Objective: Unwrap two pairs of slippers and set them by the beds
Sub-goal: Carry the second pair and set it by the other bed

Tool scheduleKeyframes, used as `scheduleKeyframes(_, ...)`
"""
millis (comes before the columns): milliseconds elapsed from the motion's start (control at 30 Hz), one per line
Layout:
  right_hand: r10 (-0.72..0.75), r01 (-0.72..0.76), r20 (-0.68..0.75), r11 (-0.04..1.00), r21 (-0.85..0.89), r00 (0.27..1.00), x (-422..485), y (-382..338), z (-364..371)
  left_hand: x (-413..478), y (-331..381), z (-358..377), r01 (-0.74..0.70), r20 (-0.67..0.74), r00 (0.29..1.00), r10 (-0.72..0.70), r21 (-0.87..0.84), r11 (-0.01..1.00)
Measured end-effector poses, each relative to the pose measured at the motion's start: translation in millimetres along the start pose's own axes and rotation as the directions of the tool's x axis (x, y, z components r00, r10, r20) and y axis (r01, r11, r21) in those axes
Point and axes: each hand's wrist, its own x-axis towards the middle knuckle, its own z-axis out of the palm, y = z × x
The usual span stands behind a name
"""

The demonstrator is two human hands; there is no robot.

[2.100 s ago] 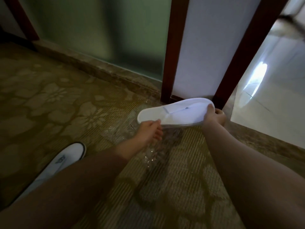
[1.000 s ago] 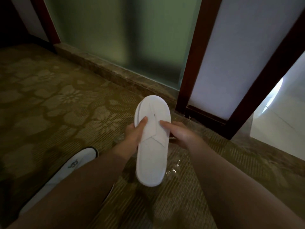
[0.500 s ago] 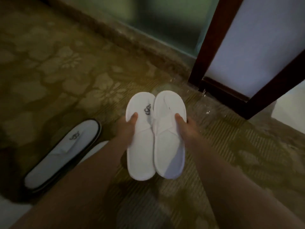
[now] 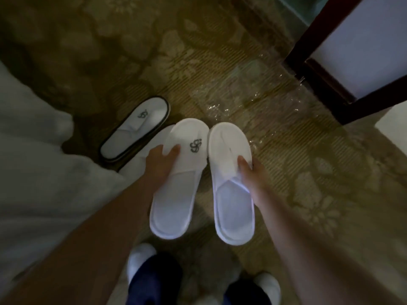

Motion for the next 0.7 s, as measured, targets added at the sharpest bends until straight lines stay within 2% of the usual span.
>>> scheduleKeyframes(67,0.022,-0.022,-0.025,1.000,0.010,0.999,-25.4,-16.8,-11.7,-26.6,7.9,-19.4,0.038,-0.036,0.999,-0.038,0.012,0.999)
scheduleKeyframes(200,0.037,-0.037,-0.019,0.999,0.029,0.999,-81.5,-72.8,-30.5,-67.9,58.0,-73.5,0.002,-0.090,0.996,0.020,0.239,0.971)
scheduleKeyframes(300,0.039,-0.036,-0.025,0.995,0.092,0.999,-124.6,-127.9,-40.0,-90.9,107.0,-116.2,-0.004,-0.077,0.997,0.026,0.271,0.963)
scheduleKeyframes(333,0.065,-0.064,-0.005,0.988,0.138,0.998,-139.1,-142.7,-41.1,-99.1,122.1,-126.4,-0.003,-0.062,0.998,0.027,0.347,0.938)
scheduleKeyframes(433,0.070,-0.091,0.094,0.968,0.235,0.993,-183.1,-191.0,-41.4,-119.4,170.9,-160.1,-0.065,-0.026,0.994,0.106,0.636,0.769)
scheduleKeyframes(500,0.020,-0.043,0.104,0.974,0.224,0.994,-204.9,-219.3,-34.8,-125.4,196.5,-183.8,-0.065,-0.035,0.993,0.113,0.641,0.765)
scheduleKeyframes(600,-0.034,0.026,0.042,0.985,0.170,0.999,-224.0,-254.1,-24.9,-130.9,218.9,-217.6,-0.081,-0.021,0.993,0.112,0.559,0.825)
scheduleKeyframes(700,-0.114,0.110,0.036,0.989,0.096,0.993,-239.2,-271.7,-17.2,-141.2,213.7,-251.0,-0.023,-0.049,0.998,0.048,0.422,0.906)
